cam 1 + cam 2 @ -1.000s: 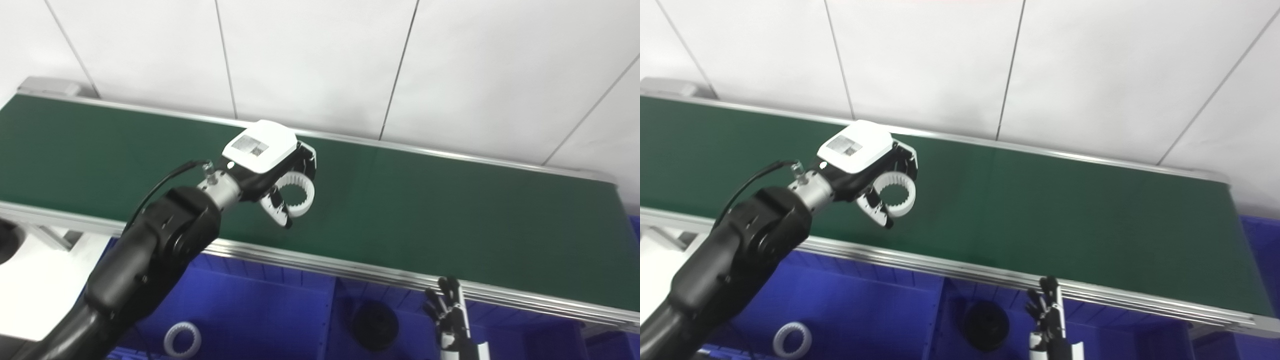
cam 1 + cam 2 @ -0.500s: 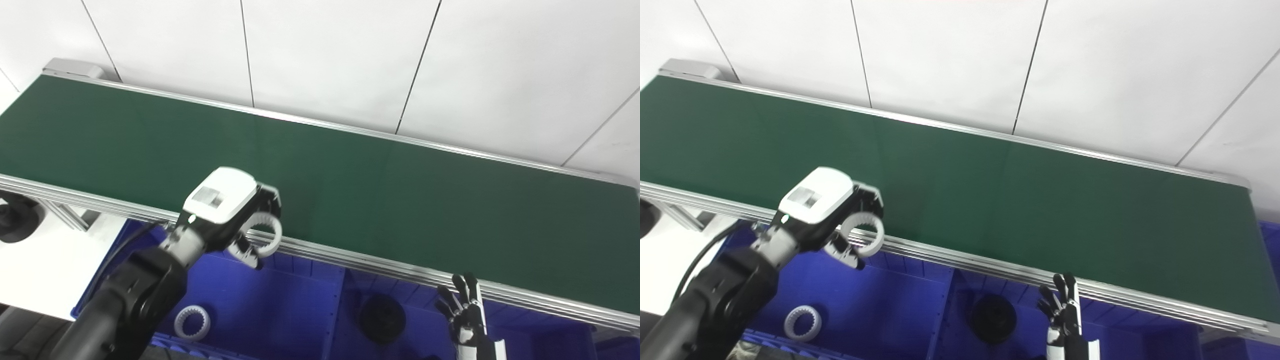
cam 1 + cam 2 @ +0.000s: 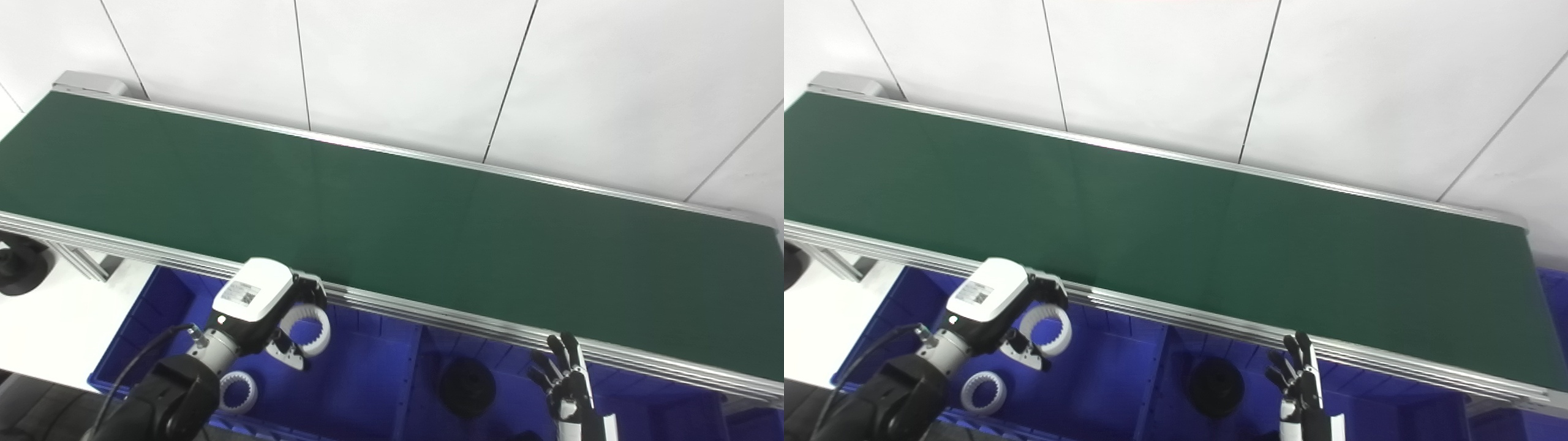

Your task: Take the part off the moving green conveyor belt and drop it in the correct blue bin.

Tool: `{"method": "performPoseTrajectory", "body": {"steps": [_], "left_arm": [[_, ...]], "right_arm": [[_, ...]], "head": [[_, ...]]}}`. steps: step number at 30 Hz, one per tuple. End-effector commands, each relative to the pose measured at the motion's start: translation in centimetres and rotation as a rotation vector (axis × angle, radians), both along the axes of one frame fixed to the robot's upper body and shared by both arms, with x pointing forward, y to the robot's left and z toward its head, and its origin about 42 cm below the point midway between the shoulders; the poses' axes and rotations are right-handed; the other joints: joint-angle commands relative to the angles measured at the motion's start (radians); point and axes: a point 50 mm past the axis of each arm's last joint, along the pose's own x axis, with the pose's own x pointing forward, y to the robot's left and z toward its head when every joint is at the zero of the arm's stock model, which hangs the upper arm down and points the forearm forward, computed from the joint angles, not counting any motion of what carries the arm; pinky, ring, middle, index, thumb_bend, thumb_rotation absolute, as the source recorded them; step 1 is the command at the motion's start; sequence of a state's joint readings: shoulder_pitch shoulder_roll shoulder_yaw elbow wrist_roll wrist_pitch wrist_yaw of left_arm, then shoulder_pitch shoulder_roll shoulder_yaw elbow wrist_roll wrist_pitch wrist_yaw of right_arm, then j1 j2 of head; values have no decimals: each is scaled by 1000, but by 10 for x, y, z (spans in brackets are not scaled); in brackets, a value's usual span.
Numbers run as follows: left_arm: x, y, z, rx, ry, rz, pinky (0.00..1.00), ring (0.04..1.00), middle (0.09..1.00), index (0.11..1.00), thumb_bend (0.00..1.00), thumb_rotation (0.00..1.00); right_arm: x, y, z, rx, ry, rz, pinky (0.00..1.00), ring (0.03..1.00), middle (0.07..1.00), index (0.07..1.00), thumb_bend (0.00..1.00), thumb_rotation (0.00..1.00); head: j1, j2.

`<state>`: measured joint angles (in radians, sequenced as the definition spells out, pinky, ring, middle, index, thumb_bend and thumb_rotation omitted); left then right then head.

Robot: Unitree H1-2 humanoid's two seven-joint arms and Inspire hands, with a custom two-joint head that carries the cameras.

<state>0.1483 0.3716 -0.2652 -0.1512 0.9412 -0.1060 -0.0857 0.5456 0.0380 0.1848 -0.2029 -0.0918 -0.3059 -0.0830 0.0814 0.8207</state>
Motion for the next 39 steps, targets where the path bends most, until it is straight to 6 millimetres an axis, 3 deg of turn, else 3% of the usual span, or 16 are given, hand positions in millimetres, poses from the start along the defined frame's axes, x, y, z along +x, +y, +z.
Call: {"method": "performPoseTrajectory", "body": {"steps": [1,5,6,7,8,10,16,28,31,33,34,35,37,39], "left_arm": [[6,2,7,3,-32,-24,608,543,498,477,525,0],[7,2,4,63,57,-52,631,565,494,486,525,0],[7,2,5,97,95,-63,669,629,613,599,757,134],[6,2,7,136,133,-72,674,638,628,622,806,155],[6,2,9,162,160,-77,714,704,709,731,922,244],[5,1,12,170,179,-77,738,748,762,797,981,291],[5,-1,20,143,169,-83,759,794,782,819,1000,311],[1,-3,39,36,76,-89,733,740,709,735,1000,244],[-9,-8,63,-135,21,-76,719,719,688,705,1000,217],[-17,-12,82,-407,74,-18,732,717,686,692,1000,202],[-20,-14,87,-513,110,1,683,726,696,694,1000,191],[-23,-15,95,-646,151,22,666,729,700,694,1000,187],[-26,-21,105,-850,206,33,655,741,717,706,957,227],[-26,-28,111,-1001,246,34,741,761,734,725,859,321]], "right_arm": [[2,3,4,9,-19,-1,817,871,942,979,799,999],[1,5,5,9,-17,-7,811,869,942,974,785,1000],[1,5,5,12,-16,-8,816,872,944,975,775,1000],[1,6,6,14,-16,-9,817,873,944,975,773,1000],[0,6,7,15,-17,-9,819,874,945,977,770,1000],[1,6,7,14,-17,-8,822,874,945,978,767,1000],[0,5,7,17,-14,-8,825,879,944,975,773,1000],[2,9,7,21,-16,-9,823,877,943,978,775,1000],[2,14,8,15,-18,-8,814,871,942,975,783,1000],[2,19,10,1,-19,-4,800,865,942,976,772,1000],[2,21,11,-2,-19,-3,799,865,944,979,755,1000],[3,24,13,-3,-19,-2,799,865,945,980,749,1000],[4,30,14,-6,-20,-2,800,865,944,981,745,1000],[6,38,15,-13,-23,-10,798,873,948,982,724,1000]], "head": [[0,1],[-5,1],[-6,2],[-7,3],[-10,4],[-10,4],[-11,5],[-42,5],[-105,11],[-168,20],[-168,20],[-223,24],[-266,25],[-301,24]]}}
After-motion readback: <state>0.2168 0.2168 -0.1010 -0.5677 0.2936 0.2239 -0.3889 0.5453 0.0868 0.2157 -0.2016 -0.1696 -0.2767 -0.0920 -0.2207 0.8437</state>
